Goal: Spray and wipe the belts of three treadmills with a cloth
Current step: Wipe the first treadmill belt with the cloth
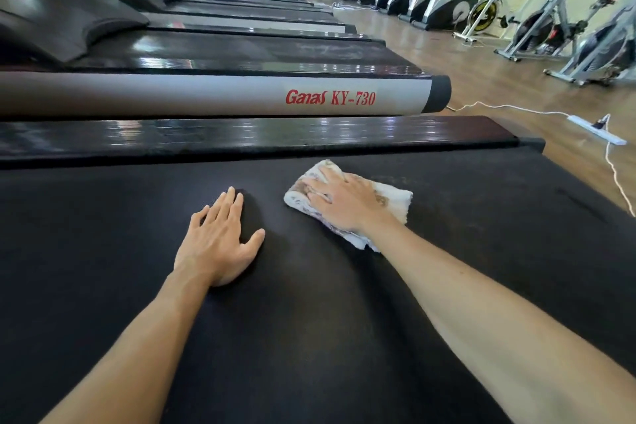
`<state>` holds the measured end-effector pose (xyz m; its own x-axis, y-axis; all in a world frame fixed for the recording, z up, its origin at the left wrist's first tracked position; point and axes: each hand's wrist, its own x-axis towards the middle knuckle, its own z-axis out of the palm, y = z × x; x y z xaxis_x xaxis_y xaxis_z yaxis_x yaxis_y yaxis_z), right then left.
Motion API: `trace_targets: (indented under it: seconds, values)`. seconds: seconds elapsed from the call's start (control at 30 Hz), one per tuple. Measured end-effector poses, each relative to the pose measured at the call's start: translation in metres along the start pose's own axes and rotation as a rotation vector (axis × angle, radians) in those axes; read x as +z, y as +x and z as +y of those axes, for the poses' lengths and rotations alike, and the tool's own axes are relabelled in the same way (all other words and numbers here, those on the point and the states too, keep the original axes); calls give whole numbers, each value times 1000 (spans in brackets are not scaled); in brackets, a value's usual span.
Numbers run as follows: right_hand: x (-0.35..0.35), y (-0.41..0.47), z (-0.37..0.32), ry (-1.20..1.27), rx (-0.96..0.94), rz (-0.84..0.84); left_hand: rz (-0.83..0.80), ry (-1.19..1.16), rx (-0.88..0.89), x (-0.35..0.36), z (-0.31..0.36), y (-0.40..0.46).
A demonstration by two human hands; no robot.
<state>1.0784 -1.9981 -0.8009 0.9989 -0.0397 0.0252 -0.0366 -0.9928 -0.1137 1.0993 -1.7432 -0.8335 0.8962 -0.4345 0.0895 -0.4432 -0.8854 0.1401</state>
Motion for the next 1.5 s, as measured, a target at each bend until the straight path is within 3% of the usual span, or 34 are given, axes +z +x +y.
trace_targets:
  seconds: [0.17,0.33,0.47,0.6,0.73,0.87,1.03,1.23,1.4,1.5]
  values:
    - [-5,-69,3,39,-181,-19,-26,18,4,-2,0,0]
    - [-13,-39,62,-4,18,2,-19,20,-10,1,-1,0]
    - [-1,29,35,49,109,51,-14,27,-10,1,1,0]
    - [7,30,-9,-12,-61,6,-25,37,5,-1,1,0]
    - [0,-31,19,51,-186,-40,-23,38,1,-1,0,0]
    - [-9,-14,61,56,-23,-1,-19,11,-35,-1,2,-2]
    - [1,52,30,95,201,69,-28,16,-66,-2,5,-2]
    - [23,89,-55,32,1,2,-28,12,-65,-3,5,-2]
    - [14,79,-38,49,-86,-35,-47,10,-83,-5,3,-3]
    - [9,68,-8,70,-24,-24,-48,34,-71,-3,4,-2]
